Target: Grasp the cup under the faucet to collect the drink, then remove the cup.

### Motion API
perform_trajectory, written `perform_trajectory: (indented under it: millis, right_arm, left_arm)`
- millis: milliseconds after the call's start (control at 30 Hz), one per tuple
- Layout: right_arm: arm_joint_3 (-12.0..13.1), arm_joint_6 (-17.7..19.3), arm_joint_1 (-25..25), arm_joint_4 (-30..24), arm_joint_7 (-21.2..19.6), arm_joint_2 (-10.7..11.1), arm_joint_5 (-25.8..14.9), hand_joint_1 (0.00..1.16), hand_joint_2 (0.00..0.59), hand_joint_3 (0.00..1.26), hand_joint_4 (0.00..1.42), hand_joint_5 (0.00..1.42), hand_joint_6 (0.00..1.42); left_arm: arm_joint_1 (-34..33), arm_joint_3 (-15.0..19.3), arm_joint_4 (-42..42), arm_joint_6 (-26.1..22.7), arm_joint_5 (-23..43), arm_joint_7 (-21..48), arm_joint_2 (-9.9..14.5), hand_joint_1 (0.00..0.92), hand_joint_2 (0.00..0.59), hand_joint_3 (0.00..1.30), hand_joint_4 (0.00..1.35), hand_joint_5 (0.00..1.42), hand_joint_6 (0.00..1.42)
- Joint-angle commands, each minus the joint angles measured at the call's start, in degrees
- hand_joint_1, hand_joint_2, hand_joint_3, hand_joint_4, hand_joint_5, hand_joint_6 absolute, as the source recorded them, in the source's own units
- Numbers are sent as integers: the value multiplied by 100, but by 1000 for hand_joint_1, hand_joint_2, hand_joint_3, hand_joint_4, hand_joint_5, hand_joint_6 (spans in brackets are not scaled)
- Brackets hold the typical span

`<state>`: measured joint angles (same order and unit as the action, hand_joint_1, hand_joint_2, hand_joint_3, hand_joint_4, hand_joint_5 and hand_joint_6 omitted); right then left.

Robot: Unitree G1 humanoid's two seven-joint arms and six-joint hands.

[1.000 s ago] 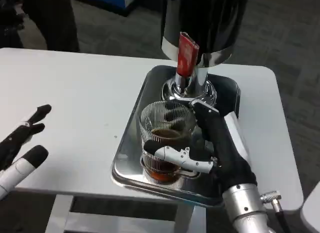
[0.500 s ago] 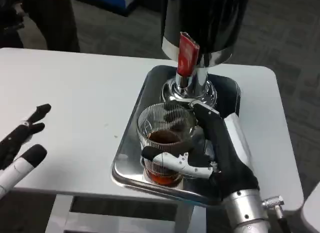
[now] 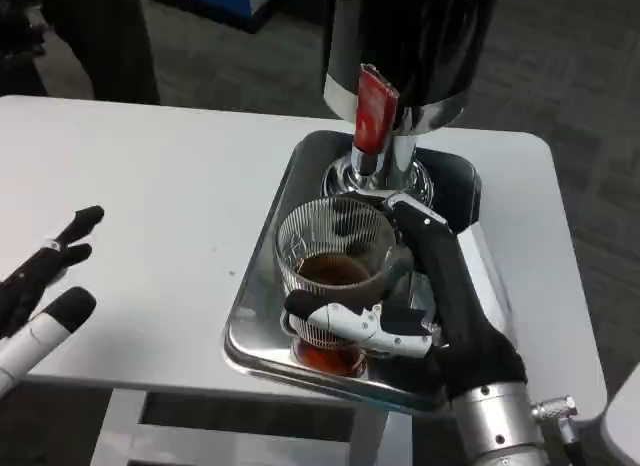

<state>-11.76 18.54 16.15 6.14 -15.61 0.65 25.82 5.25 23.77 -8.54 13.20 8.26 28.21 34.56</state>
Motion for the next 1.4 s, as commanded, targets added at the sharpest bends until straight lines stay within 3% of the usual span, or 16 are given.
perform_trajectory:
  millis: [33, 400, 633, 933, 1400]
  right_arm:
    - [32, 219, -198, -406, -31, 35, -58, 865, 151, 654, 692, 879, 1023]
    - [20, 92, -638, -963, 207, 21, -141, 863, 155, 654, 692, 891, 1034]
    - [-97, -106, -1091, -1643, 475, -73, -150, 860, 159, 654, 692, 892, 1037]
    - [-174, -401, -1451, -2546, 845, -68, -184, 858, 160, 654, 692, 892, 1034]
    - [-398, -611, -1813, -3199, 1327, -48, -230, 857, 160, 660, 692, 892, 1033]
  left_arm:
    - [25, -35, 13, -47, -32, -50, 0, 0, 55, 56, 0, 40, 0]
    - [35, -141, -253, -3, -177, -75, -10, 0, 55, 56, 0, 40, 0]
    - [136, -130, -516, 27, -323, -130, -7, 0, 55, 56, 0, 40, 0]
    - [398, 84, -866, 287, -611, -102, 153, 0, 55, 56, 0, 40, 0]
    - [810, 431, -1368, 637, -1250, -71, 482, 0, 46, 57, 0, 40, 0]
